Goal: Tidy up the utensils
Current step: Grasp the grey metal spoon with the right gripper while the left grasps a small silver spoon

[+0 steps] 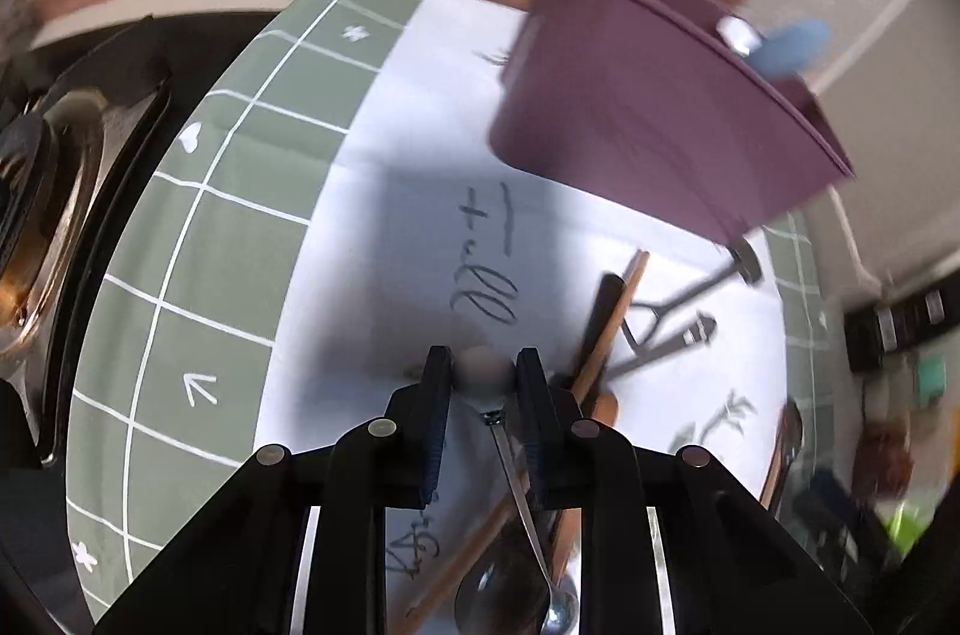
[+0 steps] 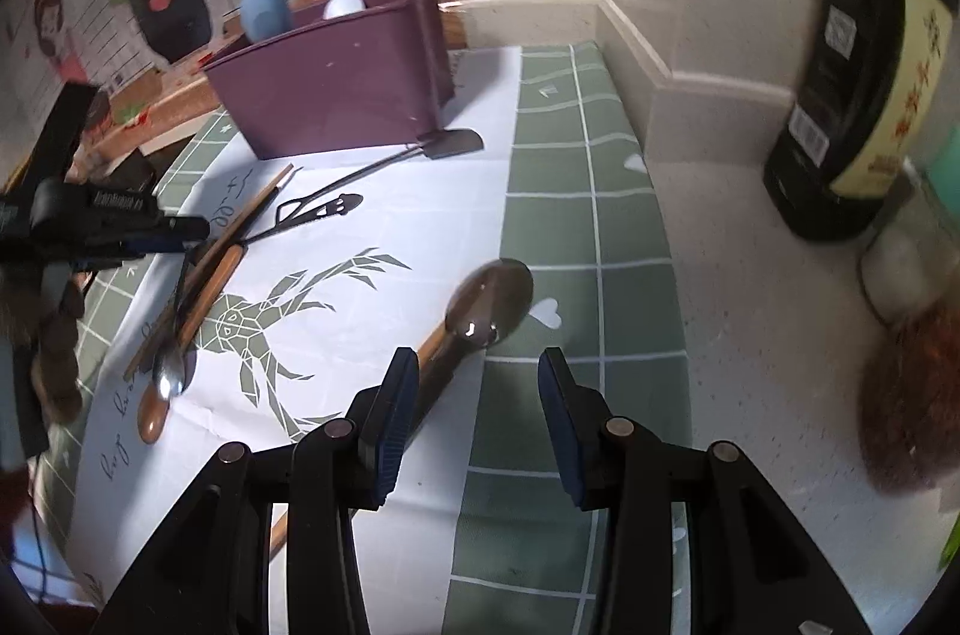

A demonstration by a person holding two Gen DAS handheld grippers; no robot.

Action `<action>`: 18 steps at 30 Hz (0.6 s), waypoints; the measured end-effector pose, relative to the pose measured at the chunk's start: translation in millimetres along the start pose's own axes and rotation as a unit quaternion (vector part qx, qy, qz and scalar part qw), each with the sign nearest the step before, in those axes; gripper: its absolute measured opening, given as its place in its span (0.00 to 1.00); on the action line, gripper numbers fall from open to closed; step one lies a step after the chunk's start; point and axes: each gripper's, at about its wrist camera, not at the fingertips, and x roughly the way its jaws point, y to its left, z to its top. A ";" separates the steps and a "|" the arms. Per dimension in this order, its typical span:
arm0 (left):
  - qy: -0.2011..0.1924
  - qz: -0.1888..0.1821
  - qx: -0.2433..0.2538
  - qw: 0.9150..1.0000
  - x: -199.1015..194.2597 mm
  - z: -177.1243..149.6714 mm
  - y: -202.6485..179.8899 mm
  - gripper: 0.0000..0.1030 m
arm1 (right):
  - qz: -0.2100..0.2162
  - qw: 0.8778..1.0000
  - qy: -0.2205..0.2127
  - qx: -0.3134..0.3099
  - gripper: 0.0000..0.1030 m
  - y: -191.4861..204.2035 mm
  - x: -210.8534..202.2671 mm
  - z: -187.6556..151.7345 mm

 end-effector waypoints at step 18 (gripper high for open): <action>0.005 0.016 0.089 0.996 -28.9 -55.8 12.6 0.22 | -0.059 0.997 0.037 -0.040 0.29 52.7 40.9 30.5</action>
